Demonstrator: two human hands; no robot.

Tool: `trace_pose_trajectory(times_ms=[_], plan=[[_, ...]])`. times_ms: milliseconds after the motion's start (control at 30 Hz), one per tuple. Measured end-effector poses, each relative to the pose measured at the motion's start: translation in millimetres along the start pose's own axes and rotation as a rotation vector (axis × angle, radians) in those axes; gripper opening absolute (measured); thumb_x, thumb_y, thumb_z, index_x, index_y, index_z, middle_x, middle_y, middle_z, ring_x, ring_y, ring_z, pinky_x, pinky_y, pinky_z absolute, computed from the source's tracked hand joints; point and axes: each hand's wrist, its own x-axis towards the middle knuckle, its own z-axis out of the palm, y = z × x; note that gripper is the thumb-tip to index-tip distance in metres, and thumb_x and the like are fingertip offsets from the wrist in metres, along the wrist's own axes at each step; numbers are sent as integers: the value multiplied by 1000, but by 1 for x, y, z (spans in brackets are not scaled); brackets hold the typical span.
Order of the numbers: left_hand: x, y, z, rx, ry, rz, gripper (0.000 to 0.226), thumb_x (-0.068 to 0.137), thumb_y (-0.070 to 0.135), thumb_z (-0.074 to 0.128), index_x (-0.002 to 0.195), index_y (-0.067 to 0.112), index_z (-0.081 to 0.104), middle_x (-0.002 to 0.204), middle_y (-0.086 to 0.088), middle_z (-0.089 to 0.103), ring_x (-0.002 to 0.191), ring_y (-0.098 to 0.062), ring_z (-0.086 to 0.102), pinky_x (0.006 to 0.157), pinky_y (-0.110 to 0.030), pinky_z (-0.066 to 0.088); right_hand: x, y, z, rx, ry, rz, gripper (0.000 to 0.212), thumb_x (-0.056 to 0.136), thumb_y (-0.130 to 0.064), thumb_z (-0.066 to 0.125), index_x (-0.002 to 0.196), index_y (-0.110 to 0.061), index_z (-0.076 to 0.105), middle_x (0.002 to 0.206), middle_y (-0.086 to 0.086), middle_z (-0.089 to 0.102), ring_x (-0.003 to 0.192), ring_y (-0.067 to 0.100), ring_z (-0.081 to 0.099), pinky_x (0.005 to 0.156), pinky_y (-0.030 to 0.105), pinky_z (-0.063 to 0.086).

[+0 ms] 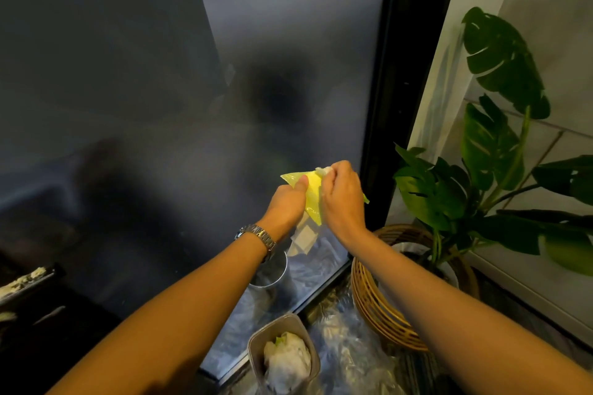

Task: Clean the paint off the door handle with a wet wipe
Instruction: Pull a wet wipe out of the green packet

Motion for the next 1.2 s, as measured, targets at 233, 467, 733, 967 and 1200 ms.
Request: trace_pose_trajectory(times_ms=[233,467,733,967,1200], plan=[[15,-10,-11,56,-12,36,48,97,40,30,98,5,62,83,-7,62,71,-16,57,58,-22,42,-3,12,-1,353,-151,174,7,93,-16,53,89,-12,58,82,6,68,83,20,65,71,31,52],[23,-22,-4,52,-134,72,56,93,48,36,93,2,67,86,-12,67,77,-20,61,67,-24,47,31,58,-22,323,-274,670,78,63,-38,83,127,-12,46,118,1,56,111,17,55,91,35,45],[38,-56,27,46,-132,-61,53,67,63,64,93,17,72,94,-6,74,88,-21,68,84,-39,55,19,102,-19,295,-478,873,37,76,-46,70,92,-13,64,76,1,63,70,14,58,54,25,47],[54,-85,45,252,-290,-85,40,90,40,49,110,9,64,111,-11,67,103,-25,62,91,-36,49,5,151,-14,458,-393,1080,27,87,-30,63,104,-9,62,89,6,69,78,16,64,59,29,50],[81,-103,50,394,-204,123,24,89,22,53,94,6,69,96,-17,70,94,-30,64,85,-37,50,-15,207,2,653,35,1249,25,90,-20,59,107,-2,59,83,13,64,67,24,59,42,25,45]])
